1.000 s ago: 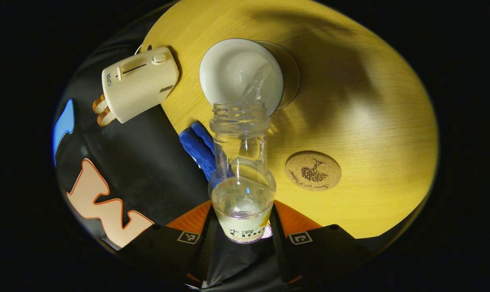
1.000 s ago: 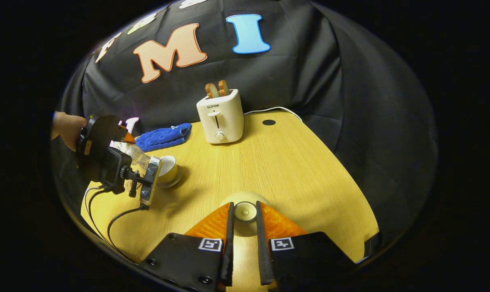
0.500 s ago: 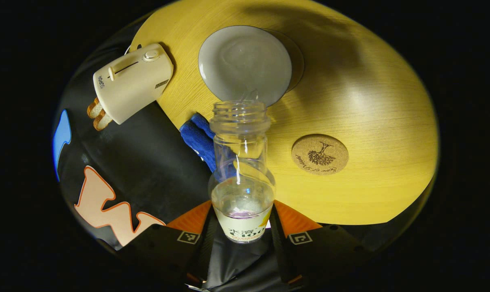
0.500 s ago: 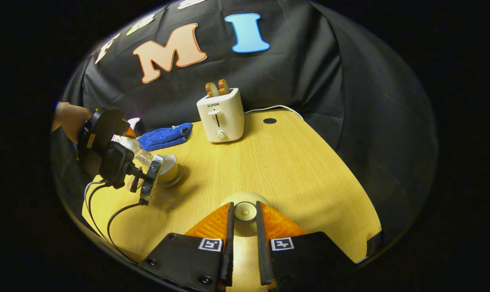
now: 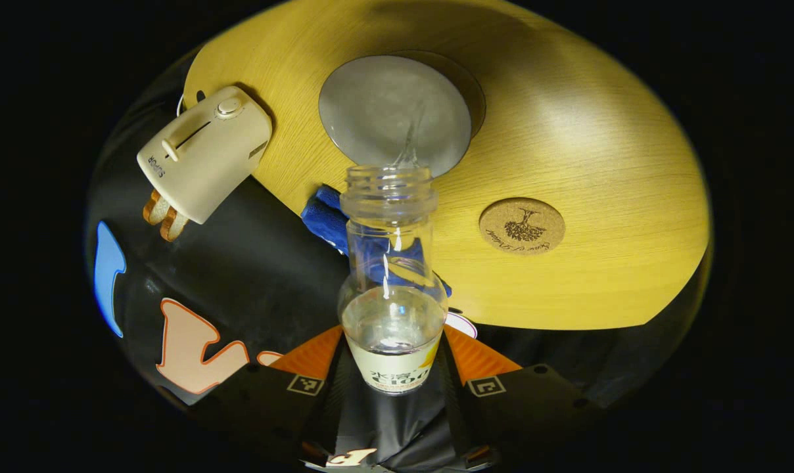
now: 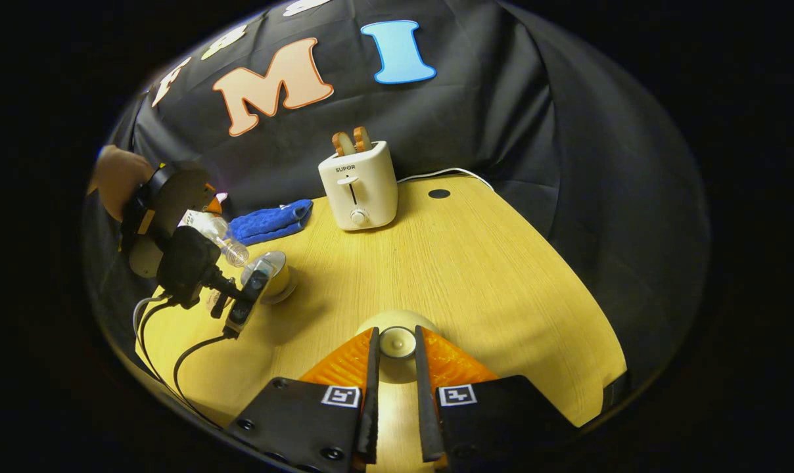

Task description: Open the teacup lid with one hand, grasp the water bottle and pour water into the teacup with the other hand; after pouring, place the water bottle on the coaster and then close the teacup lid.

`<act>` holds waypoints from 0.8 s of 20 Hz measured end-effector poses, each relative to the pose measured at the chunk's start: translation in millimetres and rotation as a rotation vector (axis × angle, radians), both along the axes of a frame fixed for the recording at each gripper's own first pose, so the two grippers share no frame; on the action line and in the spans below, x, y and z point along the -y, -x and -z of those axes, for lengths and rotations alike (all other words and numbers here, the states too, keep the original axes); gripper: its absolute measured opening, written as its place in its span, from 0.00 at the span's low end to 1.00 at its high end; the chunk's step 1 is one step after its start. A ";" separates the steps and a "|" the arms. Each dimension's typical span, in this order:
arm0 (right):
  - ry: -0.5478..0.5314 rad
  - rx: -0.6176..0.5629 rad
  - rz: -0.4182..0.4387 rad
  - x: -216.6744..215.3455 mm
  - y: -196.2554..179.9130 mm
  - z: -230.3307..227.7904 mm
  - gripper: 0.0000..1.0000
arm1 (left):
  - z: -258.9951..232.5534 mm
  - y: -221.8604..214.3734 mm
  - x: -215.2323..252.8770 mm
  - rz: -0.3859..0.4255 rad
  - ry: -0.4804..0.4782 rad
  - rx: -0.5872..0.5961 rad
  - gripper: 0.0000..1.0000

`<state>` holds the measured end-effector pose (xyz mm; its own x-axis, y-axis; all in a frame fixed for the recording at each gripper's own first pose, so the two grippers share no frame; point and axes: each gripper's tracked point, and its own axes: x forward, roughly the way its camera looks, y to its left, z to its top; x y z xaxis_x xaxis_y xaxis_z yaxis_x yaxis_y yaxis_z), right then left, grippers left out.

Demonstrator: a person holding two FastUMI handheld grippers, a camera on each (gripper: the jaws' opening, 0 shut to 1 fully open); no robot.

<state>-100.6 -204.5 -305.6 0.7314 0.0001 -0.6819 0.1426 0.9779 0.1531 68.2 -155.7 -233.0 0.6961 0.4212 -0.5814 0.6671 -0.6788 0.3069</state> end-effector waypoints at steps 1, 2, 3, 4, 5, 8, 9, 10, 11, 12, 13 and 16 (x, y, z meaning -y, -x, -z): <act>-0.002 0.000 -0.001 -0.5 -0.3 1.5 0.29 | -3.4 -0.7 0.9 -0.010 -0.016 0.002 0.65; -0.005 -0.001 -0.001 -0.6 0.5 2.0 0.27 | -4.9 -2.2 3.3 -0.009 -0.022 0.001 0.64; -0.006 -0.001 0.001 0.0 0.5 2.5 0.27 | -7.2 -3.1 5.4 -0.006 -0.028 0.002 0.64; -0.007 -0.001 0.002 0.7 0.6 3.3 0.27 | -7.8 -3.5 6.0 -0.009 -0.025 0.005 0.65; -0.007 -0.002 0.003 0.7 1.3 4.4 0.27 | -8.4 -3.0 7.5 -0.012 -0.019 0.003 0.65; -0.004 -0.005 0.002 3.9 3.9 4.8 0.27 | -8.6 -1.9 8.3 -0.016 -0.020 0.000 0.65; -0.002 -0.005 0.002 4.4 3.3 5.4 0.27 | -8.4 -1.8 8.1 -0.016 -0.025 0.001 0.64; -0.002 -0.005 0.002 4.4 1.5 5.6 0.29 | -9.1 -1.8 7.2 -0.018 -0.028 0.003 0.64; -0.001 -0.003 0.001 5.0 1.0 5.2 0.29 | -9.0 -1.5 8.4 -0.013 -0.028 -0.002 0.63; -0.001 -0.003 0.001 4.5 0.6 4.9 0.29 | -9.0 -1.9 7.9 -0.018 -0.035 0.000 0.65; -0.001 -0.003 0.000 4.4 -0.2 4.9 0.29 | -9.1 -1.2 10.5 -0.013 -0.032 -0.004 0.64; 0.001 -0.008 -0.008 2.2 -0.3 4.5 0.27 | -3.4 3.2 15.0 -0.036 0.029 -0.026 0.64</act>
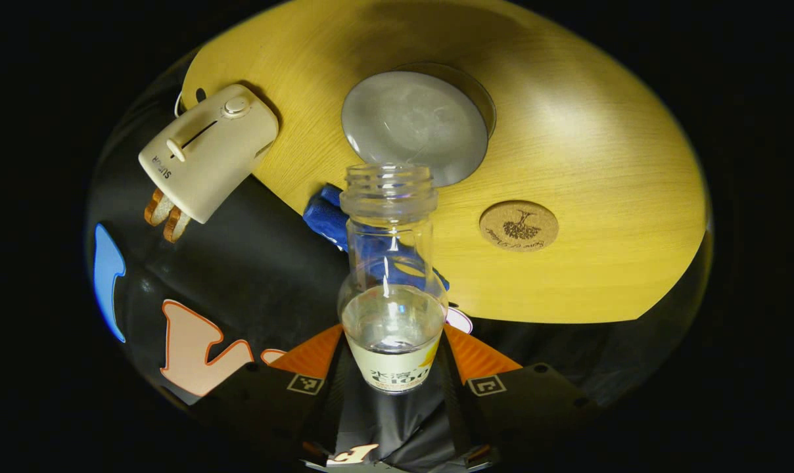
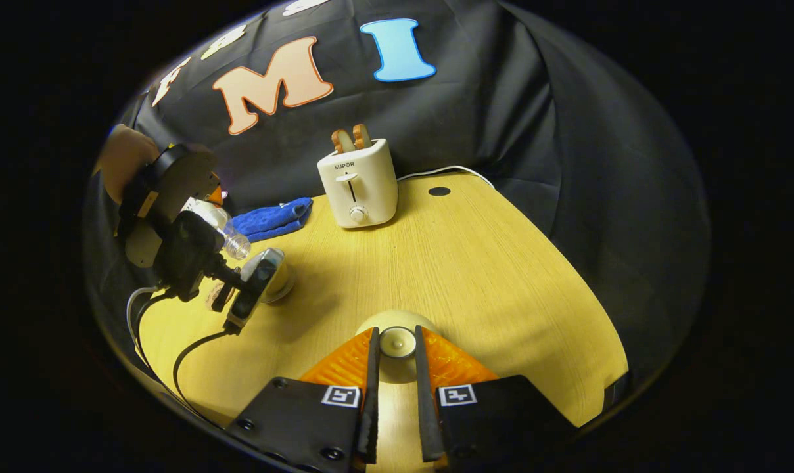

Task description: Open the teacup lid with one hand, grasp the water bottle and pour water into the teacup with the other hand; after pouring, place the water bottle on the coaster and then close the teacup lid.

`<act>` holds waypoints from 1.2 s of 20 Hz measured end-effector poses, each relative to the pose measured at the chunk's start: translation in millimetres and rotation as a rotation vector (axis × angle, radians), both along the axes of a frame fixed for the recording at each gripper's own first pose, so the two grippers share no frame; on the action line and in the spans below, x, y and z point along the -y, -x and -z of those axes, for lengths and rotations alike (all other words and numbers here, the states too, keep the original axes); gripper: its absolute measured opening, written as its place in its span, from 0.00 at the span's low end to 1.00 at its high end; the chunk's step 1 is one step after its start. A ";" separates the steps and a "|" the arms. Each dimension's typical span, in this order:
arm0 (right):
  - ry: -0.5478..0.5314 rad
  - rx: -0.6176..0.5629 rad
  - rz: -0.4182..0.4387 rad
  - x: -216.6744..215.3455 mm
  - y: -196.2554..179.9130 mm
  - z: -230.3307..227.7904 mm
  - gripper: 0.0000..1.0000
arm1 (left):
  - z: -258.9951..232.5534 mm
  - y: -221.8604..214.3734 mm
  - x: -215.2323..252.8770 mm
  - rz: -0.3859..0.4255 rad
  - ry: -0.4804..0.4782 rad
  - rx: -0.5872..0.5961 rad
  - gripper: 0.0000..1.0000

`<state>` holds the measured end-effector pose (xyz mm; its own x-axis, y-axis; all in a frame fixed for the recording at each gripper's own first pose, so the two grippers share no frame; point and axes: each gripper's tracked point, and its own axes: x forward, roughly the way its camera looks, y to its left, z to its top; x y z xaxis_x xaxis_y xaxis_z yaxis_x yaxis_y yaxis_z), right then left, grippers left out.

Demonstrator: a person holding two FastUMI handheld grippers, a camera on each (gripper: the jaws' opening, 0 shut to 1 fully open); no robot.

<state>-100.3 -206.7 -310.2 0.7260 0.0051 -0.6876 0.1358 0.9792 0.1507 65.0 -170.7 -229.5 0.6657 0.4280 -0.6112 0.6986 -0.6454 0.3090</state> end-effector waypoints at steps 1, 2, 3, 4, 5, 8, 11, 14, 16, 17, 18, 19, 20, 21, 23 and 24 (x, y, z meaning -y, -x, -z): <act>0.004 -0.001 -0.004 -0.3 0.0 -0.5 0.29 | 3.6 3.8 1.8 -0.011 0.037 -0.012 0.64; 0.010 0.000 -0.008 -0.3 0.0 -2.1 0.32 | 8.8 6.8 4.0 -0.017 0.087 -0.022 0.64; 0.014 0.000 -0.011 -1.4 -0.9 -3.2 0.32 | 14.4 8.4 3.1 -0.041 0.129 -0.029 0.64; 0.018 -0.002 -0.013 -1.2 -1.9 -4.9 0.29 | 19.8 10.8 0.2 -0.064 0.161 -0.038 0.64; 0.023 -0.004 -0.015 -2.8 -0.8 -6.6 0.29 | 23.2 14.2 -4.0 -0.083 0.179 -0.043 0.65; 0.045 -0.006 -0.032 -6.1 -1.0 -12.7 0.29 | 36.9 19.4 -22.4 -0.148 0.260 -0.054 0.64; 0.065 -0.011 -0.050 -12.7 -2.4 -17.2 0.29 | 48.5 27.9 -39.9 -0.224 0.374 -0.062 0.64; 0.081 -0.016 -0.069 -22.0 -4.1 -21.2 0.29 | 64.5 38.9 -42.1 -0.298 0.549 -0.088 0.64; 0.090 -0.020 -0.081 -28.5 -5.8 -24.6 0.29 | 71.2 40.7 -36.4 -0.342 0.687 -0.076 0.64; 0.094 -0.021 -0.086 -31.5 -6.7 -26.9 0.29 | 71.6 42.2 -35.1 -0.364 0.755 -0.069 0.64; 0.100 -0.021 -0.092 -34.1 -8.8 -29.0 0.29 | 71.9 42.5 -35.1 -0.398 0.817 -0.052 0.64; 0.104 -0.022 -0.097 -37.0 -10.6 -31.1 0.29 | 73.8 44.0 -36.7 -0.436 0.869 -0.043 0.64; 0.109 -0.022 -0.102 -40.3 -11.6 -33.0 0.29 | 74.5 44.3 -37.8 -0.467 0.916 -0.031 0.64; 0.114 -0.022 -0.108 -42.7 -13.4 -35.0 0.29 | 73.6 45.2 -38.7 -0.493 0.954 -0.019 0.64; 0.125 -0.022 -0.119 -48.9 -14.4 -40.2 0.29 | 73.4 43.3 -37.9 -0.540 1.047 0.000 0.64; 0.131 -0.021 -0.123 -51.5 -16.4 -41.7 0.29 | 73.1 42.3 -37.3 -0.571 1.102 0.012 0.64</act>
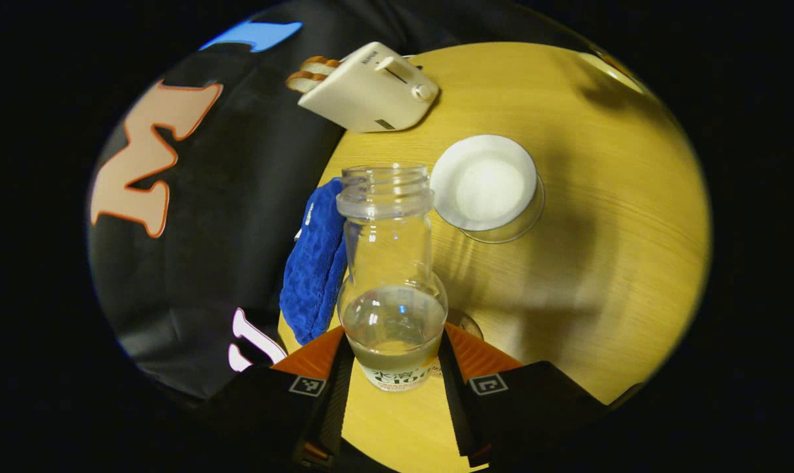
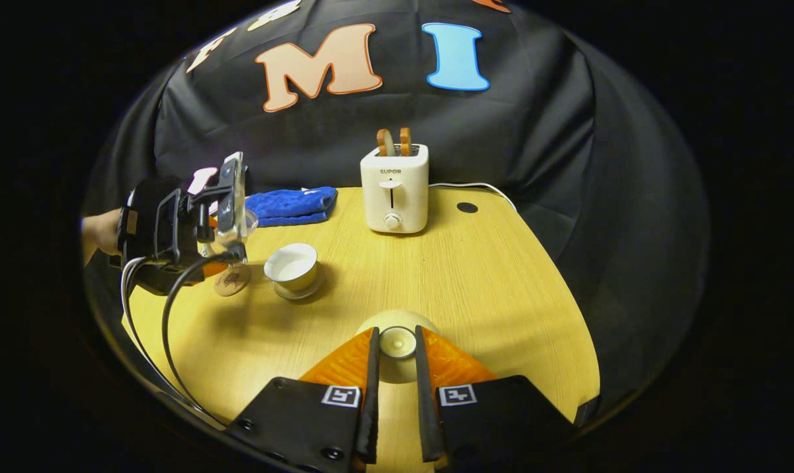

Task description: Open the teacup lid with one hand, grasp the water bottle and pour water into the teacup with the other hand; after pouring, place the water bottle on the coaster and then close the teacup lid.

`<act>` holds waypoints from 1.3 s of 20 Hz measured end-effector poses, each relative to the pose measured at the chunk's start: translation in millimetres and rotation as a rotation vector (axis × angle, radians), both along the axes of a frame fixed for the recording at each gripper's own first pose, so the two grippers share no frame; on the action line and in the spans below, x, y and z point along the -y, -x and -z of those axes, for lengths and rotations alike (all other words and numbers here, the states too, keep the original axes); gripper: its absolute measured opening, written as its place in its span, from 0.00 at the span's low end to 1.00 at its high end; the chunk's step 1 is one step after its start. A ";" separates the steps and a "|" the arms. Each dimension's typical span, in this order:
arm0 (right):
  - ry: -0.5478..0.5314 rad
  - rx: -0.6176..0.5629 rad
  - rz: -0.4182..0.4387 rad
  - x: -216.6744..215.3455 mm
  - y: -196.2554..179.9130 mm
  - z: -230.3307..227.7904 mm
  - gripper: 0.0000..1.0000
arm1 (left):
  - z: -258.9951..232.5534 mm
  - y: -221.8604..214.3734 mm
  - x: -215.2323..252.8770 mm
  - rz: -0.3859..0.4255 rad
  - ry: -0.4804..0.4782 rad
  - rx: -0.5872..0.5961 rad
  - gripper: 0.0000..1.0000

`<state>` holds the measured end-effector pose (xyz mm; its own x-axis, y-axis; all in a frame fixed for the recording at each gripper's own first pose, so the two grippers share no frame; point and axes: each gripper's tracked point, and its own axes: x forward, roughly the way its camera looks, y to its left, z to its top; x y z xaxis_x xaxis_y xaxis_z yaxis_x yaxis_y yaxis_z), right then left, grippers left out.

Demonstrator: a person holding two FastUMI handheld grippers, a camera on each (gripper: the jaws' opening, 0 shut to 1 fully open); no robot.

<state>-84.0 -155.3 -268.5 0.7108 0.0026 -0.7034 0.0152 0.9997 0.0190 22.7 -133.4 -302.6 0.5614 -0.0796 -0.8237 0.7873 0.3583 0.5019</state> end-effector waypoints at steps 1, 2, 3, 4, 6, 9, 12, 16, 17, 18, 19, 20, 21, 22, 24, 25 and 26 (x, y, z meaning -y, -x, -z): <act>0.005 0.000 -0.004 -3.0 -1.0 -2.0 0.29 | -1.9 -0.1 2.1 -0.033 0.061 0.010 0.63; 0.008 -0.001 -0.010 -6.7 -0.5 -3.3 0.29 | -4.7 -0.6 4.4 -0.069 0.120 0.025 0.63; 0.011 -0.001 -0.015 -9.7 -1.1 -5.6 0.29 | -5.0 -2.1 7.6 -0.095 0.181 0.036 0.64; 0.013 -0.003 -0.020 -13.0 -1.1 -6.7 0.29 | -6.4 -3.0 10.8 -0.118 0.238 0.049 0.63; 0.014 -0.010 -0.029 -20.0 -1.9 -7.7 0.29 | -5.0 0.4 12.0 -0.175 0.323 0.056 0.63; 0.017 -0.019 -0.035 -28.5 -4.6 -10.9 0.29 | 0.4 3.9 9.9 -0.279 0.449 0.063 0.64; 0.036 -0.023 -0.053 -35.4 -5.6 -15.4 0.29 | -4.7 -4.5 9.3 -0.343 0.575 0.121 0.64; 0.054 -0.029 -0.074 -47.7 -7.4 -19.7 0.29 | -5.2 -3.3 5.5 -0.407 0.694 0.136 0.64; 0.056 -0.029 -0.079 -51.1 -8.1 -20.7 0.27 | -4.6 -6.6 4.5 -0.419 0.724 0.149 0.64; 0.054 -0.031 -0.080 -54.4 -7.1 -22.3 0.29 | -1.4 -6.2 0.9 -0.441 0.730 0.145 0.65; 0.048 -0.032 -0.080 -58.3 -7.9 -23.1 0.29 | 1.9 -7.8 -2.7 -0.452 0.746 0.146 0.65; 0.044 -0.032 -0.081 -61.9 -8.9 -23.7 0.27 | -0.7 -11.0 -1.1 -0.452 0.785 0.158 0.66; 0.043 -0.032 -0.084 -64.5 -10.2 -24.4 0.27 | 1.1 -9.3 -2.6 -0.463 0.795 0.148 0.66; 0.045 -0.033 -0.088 -67.1 -10.7 -24.1 0.29 | 0.6 -9.9 -3.8 -0.469 0.803 0.144 0.66; 0.046 -0.030 -0.095 -72.4 -12.6 -26.5 0.27 | 2.7 -9.4 -6.1 -0.479 0.813 0.139 0.67; 0.043 -0.028 -0.097 -75.7 -13.8 -27.8 0.29 | 2.7 -7.6 -7.3 -0.481 0.817 0.138 0.67; 0.039 -0.026 -0.099 -78.3 -15.7 -28.2 0.27 | 1.2 -8.9 -7.5 -0.483 0.825 0.141 0.69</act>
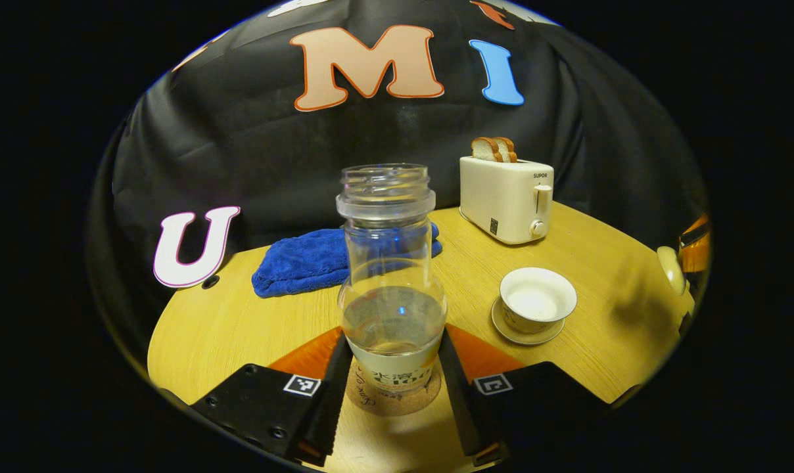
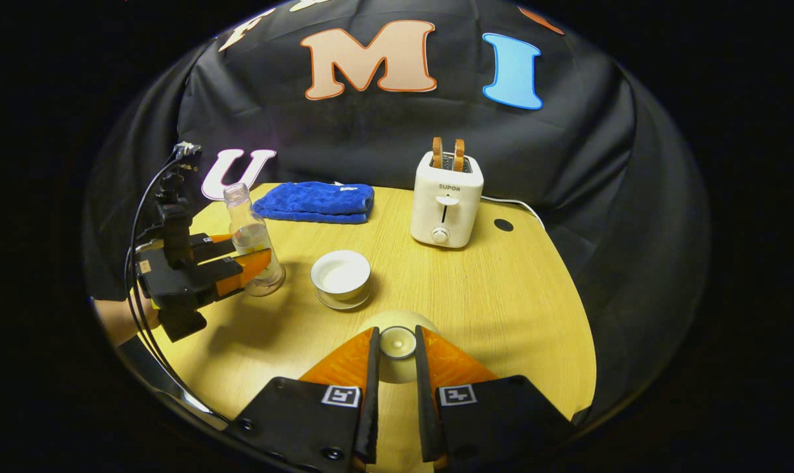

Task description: Open the teacup lid with one hand, grasp the water bottle and pour water into the teacup with the other hand; after pouring, place the water bottle on the coaster and then close the teacup lid.

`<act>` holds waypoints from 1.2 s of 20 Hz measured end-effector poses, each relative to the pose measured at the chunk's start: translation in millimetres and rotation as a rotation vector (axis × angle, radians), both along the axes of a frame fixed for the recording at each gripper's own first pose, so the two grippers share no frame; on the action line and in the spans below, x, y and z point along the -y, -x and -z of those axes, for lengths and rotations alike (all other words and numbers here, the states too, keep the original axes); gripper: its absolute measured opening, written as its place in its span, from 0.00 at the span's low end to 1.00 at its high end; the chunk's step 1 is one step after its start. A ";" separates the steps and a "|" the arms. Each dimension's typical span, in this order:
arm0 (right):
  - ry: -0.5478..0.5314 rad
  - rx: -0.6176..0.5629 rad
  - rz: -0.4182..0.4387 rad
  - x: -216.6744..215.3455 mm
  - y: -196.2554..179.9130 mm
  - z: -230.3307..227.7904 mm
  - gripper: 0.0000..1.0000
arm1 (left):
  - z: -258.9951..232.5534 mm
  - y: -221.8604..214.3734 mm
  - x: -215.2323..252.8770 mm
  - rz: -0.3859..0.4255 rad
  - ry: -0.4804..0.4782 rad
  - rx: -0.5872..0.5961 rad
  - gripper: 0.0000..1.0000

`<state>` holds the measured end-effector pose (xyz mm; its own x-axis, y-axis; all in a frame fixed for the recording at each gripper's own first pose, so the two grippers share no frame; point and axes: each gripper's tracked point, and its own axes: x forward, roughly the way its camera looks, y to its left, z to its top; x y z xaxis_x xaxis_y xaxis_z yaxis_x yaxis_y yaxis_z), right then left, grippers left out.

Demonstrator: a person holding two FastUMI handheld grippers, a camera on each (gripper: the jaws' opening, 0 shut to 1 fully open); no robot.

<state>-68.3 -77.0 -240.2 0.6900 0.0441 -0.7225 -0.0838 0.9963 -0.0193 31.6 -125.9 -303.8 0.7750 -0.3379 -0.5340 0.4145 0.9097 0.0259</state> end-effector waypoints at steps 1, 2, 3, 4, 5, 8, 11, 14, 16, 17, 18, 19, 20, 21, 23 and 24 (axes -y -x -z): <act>-0.002 0.003 -0.002 -2.5 -2.1 -0.9 0.29 | 2.3 0.9 -1.0 -0.002 -0.002 -0.004 0.69; -0.003 0.006 -0.004 -4.4 -3.8 -1.9 0.29 | 4.6 2.8 -3.3 -0.004 -0.008 -0.014 0.72; -0.005 0.010 -0.007 -6.6 -5.9 -3.6 0.27 | 7.7 5.3 -4.8 -0.004 -0.012 -0.027 0.73; -0.007 0.012 -0.009 -8.4 -7.0 -4.0 0.27 | 7.6 7.5 -4.2 0.001 -0.002 -0.035 0.75; -0.010 0.015 -0.012 -10.8 -9.1 -4.5 0.27 | 6.1 8.7 -5.2 -0.002 0.003 -0.031 0.78; -0.016 0.019 -0.024 -17.2 -14.8 -5.9 0.29 | 1.4 9.6 -4.8 0.008 0.007 -0.008 0.84; -0.028 0.022 -0.043 -27.1 -24.5 -6.9 0.29 | -0.8 15.2 -2.6 0.022 0.008 0.001 0.99; -0.059 0.030 -0.067 -41.8 -38.6 -9.3 0.32 | -4.6 23.0 -8.0 0.012 0.014 0.003 0.97; -0.085 0.037 -0.077 -52.5 -50.7 -10.3 0.29 | -9.0 29.1 -12.9 -0.005 0.024 0.008 0.97; -0.096 0.040 -0.082 -56.6 -57.1 -9.6 0.29 | -11.1 32.4 -16.4 -0.013 0.026 0.010 0.97; -0.109 0.038 -0.086 -62.1 -62.3 -8.5 0.27 | -14.6 35.5 -20.7 -0.024 0.028 0.018 0.97; -0.121 0.032 -0.088 -66.3 -66.9 -5.3 0.29 | -18.7 38.7 -25.9 -0.035 0.029 0.023 0.98; -0.133 0.025 -0.089 -69.5 -70.9 -2.0 0.29 | -23.3 41.6 -31.4 -0.044 0.032 0.031 0.97; -0.142 0.016 -0.090 -72.7 -74.6 2.6 0.29 | -28.6 44.2 -36.9 -0.057 0.033 0.041 0.97; -0.158 0.001 -0.088 -78.5 -82.2 11.9 0.26 | -39.0 49.2 -50.5 -0.086 0.033 0.061 0.97; -0.165 -0.006 -0.086 -81.0 -85.5 16.1 0.29 | -46.1 51.2 -58.6 -0.102 0.032 0.074 0.97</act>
<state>17.2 4.0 -256.3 0.6746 0.2204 -0.7045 -0.1681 0.9752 0.1441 -19.6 -67.3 -257.8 0.8432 -0.2713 -0.4641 0.3180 0.9478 0.0237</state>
